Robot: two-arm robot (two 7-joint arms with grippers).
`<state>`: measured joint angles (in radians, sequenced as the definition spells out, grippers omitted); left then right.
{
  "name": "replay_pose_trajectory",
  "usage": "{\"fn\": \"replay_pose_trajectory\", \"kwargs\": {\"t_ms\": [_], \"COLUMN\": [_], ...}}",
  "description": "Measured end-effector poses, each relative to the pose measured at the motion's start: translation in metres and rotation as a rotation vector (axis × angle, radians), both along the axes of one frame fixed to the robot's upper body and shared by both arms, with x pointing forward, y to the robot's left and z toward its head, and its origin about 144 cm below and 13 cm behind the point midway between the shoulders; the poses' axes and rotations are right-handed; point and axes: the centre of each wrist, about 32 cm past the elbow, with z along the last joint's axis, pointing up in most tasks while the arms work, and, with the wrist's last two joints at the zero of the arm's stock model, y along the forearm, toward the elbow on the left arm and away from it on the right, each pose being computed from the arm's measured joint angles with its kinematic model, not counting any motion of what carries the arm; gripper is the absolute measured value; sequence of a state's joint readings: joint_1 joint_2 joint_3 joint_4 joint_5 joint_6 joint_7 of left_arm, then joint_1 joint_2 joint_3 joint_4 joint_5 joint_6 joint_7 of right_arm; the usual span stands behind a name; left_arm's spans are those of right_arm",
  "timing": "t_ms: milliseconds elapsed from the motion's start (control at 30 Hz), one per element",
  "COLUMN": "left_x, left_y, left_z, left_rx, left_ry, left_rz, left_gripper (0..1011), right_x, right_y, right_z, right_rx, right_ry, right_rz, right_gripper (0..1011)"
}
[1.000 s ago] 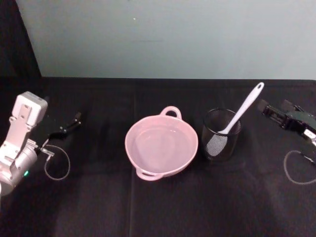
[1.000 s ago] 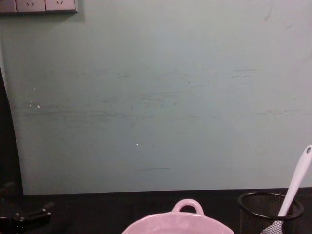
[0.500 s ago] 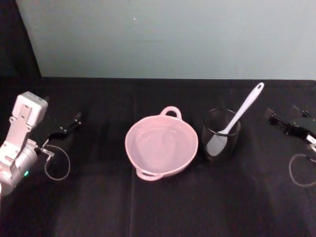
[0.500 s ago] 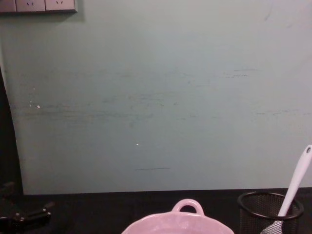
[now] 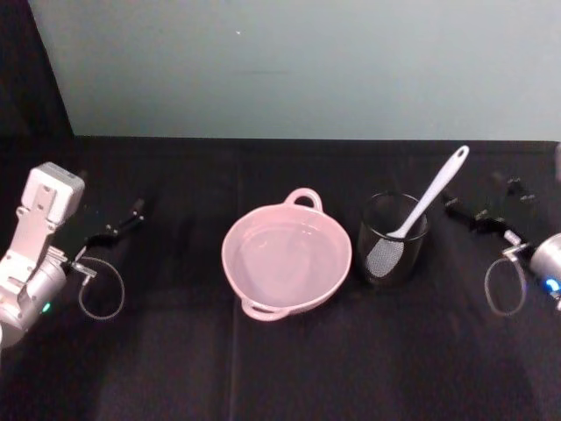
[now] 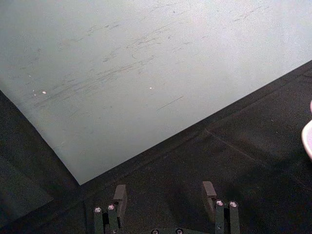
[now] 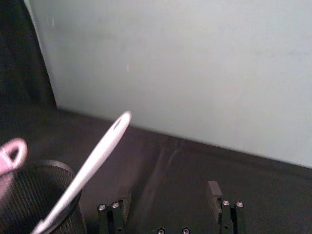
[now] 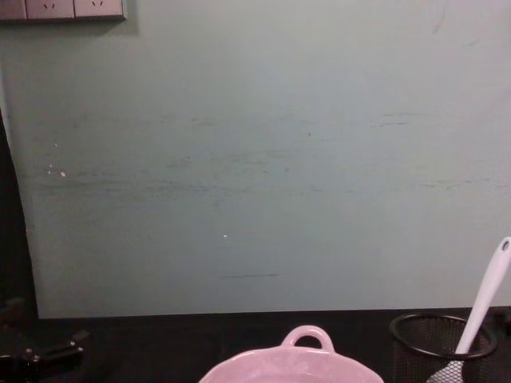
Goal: Use the one hand to pick up the spoon and stir the clear water in the bowl.
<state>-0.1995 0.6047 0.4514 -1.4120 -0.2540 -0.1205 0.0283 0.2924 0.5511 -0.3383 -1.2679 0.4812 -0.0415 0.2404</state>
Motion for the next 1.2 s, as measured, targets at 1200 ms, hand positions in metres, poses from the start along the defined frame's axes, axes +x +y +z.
{"fn": "replay_pose_trajectory", "kwargs": {"t_ms": [1200], "left_x": [0.000], "left_y": [0.000], "left_z": [0.000], "left_rx": [0.000], "left_ry": [0.000], "left_rz": [0.000], "left_gripper": [1011], "right_x": [0.007], "right_y": [0.012], "right_z": [0.003], "right_rx": [-0.099], "right_ry": [0.073], "right_rz": [-0.001], "right_gripper": [1002]}}
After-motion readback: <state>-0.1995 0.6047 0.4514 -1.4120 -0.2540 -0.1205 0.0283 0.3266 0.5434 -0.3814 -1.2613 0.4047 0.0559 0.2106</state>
